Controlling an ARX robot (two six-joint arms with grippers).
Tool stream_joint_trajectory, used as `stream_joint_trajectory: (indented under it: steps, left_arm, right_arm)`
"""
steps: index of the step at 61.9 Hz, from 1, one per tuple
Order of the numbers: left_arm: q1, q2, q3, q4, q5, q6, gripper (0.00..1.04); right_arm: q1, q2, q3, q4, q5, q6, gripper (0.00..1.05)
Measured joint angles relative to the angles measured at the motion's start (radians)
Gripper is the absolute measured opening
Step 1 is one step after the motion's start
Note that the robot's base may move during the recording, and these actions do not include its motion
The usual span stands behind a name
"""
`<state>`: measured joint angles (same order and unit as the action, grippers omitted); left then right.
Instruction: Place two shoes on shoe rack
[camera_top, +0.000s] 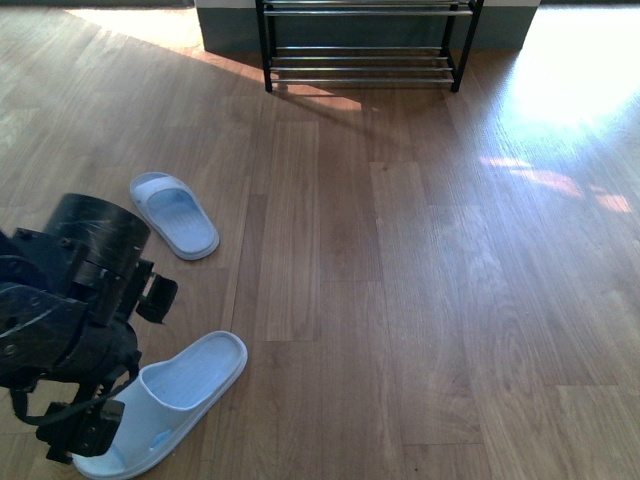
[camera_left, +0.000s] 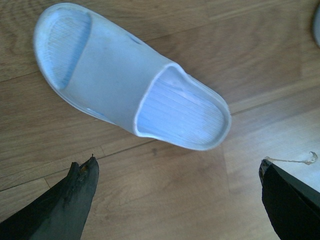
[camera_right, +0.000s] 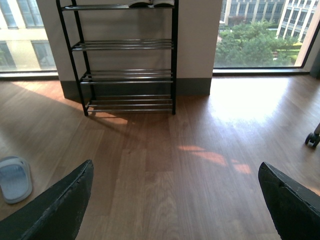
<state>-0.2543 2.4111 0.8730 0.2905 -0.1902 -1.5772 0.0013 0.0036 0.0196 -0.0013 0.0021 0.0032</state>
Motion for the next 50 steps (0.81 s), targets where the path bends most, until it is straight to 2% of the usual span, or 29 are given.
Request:
stream_joint_trajectory:
  steps: [24,35,44,45,50]
  left_arm:
    - [0.051,0.275,0.261,-0.163,0.093,-0.125,0.95]
    - [0.038,0.399,0.375,-0.229,0.192,-0.207,0.95]
    - [0.036,0.436,0.401,-0.269,0.195,-0.234,0.95]
    - [0.037,0.451,0.408,-0.274,0.200,-0.314,0.95]
    - [0.040,0.465,0.427,-0.305,0.197,-0.306,0.95]
  right_arm:
    - [0.000,0.000,0.000,0.000,0.000,0.000,0.96]
    - [0.000,0.000,0.000,0.000,0.000,0.000,0.96]
    - [0.000,0.000,0.000,0.000,0.000,0.000,0.96]
    - [0.000,0.000,0.000,0.000,0.000,0.000,0.96]
    - [0.000,0.000,0.000,0.000,0.000,0.000,0.96]
